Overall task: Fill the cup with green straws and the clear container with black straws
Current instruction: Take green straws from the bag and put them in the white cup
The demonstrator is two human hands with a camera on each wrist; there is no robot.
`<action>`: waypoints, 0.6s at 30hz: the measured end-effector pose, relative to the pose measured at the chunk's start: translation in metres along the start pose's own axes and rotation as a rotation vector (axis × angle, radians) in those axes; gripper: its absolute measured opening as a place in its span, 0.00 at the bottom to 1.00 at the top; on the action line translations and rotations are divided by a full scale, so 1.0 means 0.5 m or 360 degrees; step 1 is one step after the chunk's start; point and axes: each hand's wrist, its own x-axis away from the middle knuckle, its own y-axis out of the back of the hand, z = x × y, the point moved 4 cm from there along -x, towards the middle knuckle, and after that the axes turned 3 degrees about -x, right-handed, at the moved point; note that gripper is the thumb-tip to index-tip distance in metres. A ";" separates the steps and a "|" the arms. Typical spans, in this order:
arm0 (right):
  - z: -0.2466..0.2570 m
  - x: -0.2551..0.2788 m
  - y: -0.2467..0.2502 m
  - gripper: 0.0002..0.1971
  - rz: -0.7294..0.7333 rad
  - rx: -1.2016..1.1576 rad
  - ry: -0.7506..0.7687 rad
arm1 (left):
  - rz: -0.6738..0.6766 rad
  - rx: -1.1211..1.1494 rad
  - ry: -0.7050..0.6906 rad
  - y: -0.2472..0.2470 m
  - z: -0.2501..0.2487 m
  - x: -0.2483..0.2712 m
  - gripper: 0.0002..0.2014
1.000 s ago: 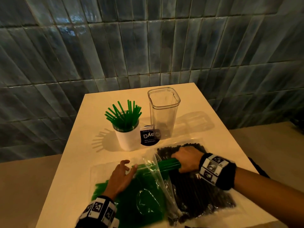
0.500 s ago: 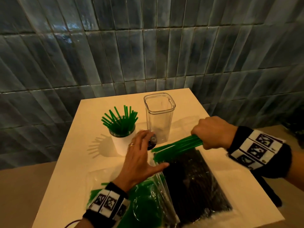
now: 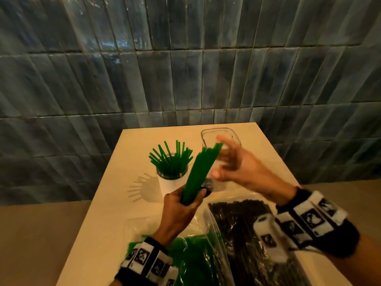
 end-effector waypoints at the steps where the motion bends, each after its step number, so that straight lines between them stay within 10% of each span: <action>1: -0.023 -0.007 -0.035 0.40 0.0095 -0.0157 -0.0064 | 0.0071 0.0051 -0.0007 -0.006 -0.006 -0.002 0.07; 5: -0.097 -0.055 -0.126 0.13 -0.0041 0.0049 -0.0038 | 0.0152 0.0135 -0.0049 -0.015 -0.011 -0.010 0.20; 13: -0.017 -0.173 -0.071 0.17 -0.0656 -0.0385 0.0202 | -0.0506 -0.0394 -0.0145 0.079 0.055 -0.041 0.55; 18: 0.001 -0.272 -0.070 0.18 -0.0698 -0.0404 0.0252 | -0.0314 -0.0217 0.0310 0.087 0.125 -0.113 0.74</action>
